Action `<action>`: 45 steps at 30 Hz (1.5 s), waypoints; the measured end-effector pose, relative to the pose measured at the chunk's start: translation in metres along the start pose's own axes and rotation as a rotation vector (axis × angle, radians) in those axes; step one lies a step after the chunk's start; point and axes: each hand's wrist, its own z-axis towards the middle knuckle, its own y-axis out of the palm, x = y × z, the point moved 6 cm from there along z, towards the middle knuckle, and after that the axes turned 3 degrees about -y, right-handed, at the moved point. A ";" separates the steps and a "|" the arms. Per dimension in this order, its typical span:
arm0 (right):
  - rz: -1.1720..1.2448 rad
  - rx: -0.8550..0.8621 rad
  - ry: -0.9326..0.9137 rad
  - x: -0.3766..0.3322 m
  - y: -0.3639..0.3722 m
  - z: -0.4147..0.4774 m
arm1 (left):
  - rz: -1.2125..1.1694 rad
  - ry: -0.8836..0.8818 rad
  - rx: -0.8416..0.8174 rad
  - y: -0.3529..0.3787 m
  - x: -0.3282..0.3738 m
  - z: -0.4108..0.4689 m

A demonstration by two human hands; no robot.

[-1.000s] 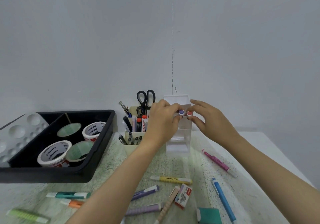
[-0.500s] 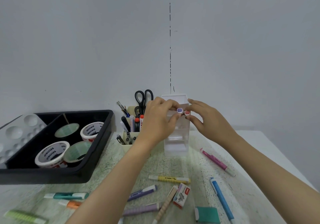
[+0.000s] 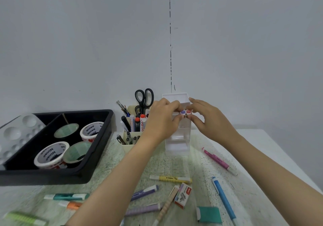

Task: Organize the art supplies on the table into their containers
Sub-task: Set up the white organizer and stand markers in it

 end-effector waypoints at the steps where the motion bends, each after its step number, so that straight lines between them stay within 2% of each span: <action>1: 0.023 0.001 -0.001 0.000 -0.001 0.000 | 0.007 0.009 0.012 0.000 0.001 -0.001; 8: 0.104 -0.053 0.023 0.004 -0.006 0.003 | 0.083 0.057 0.031 0.003 0.000 -0.001; 16: 0.019 -0.019 0.033 0.005 0.002 0.000 | 0.193 0.202 0.235 -0.003 0.016 -0.007; 24: 0.009 0.045 -0.019 0.005 0.004 -0.023 | 0.223 0.185 0.172 0.002 0.017 -0.011; 27: 0.004 0.173 0.084 0.024 0.006 -0.055 | 0.235 0.168 0.141 0.004 0.017 -0.026; 28: -0.051 0.159 0.145 0.035 0.010 -0.067 | 0.223 0.160 0.156 0.004 0.017 -0.034; 31: -0.301 -0.106 0.352 0.070 0.032 -0.101 | 0.132 0.207 0.181 0.013 0.017 -0.068; 32: -0.374 -0.202 0.397 0.078 0.038 -0.111 | 0.089 0.213 0.136 0.019 0.016 -0.080; 34: -0.449 -0.300 0.431 0.084 0.043 -0.127 | -0.017 0.146 -0.085 0.037 0.013 -0.101; 37: -0.377 -0.196 0.415 0.078 0.036 -0.127 | -0.076 0.015 -0.408 0.063 0.009 -0.127; 39: -0.314 -0.194 0.378 0.071 0.036 -0.120 | -0.025 0.023 -0.494 0.071 0.007 -0.134; 42: -0.269 -0.301 0.385 0.063 0.039 -0.118 | -0.059 -0.041 -0.549 0.071 0.003 -0.135; 45: -0.119 -0.241 0.389 0.054 0.038 -0.115 | -0.058 -0.055 -0.595 0.068 0.002 -0.135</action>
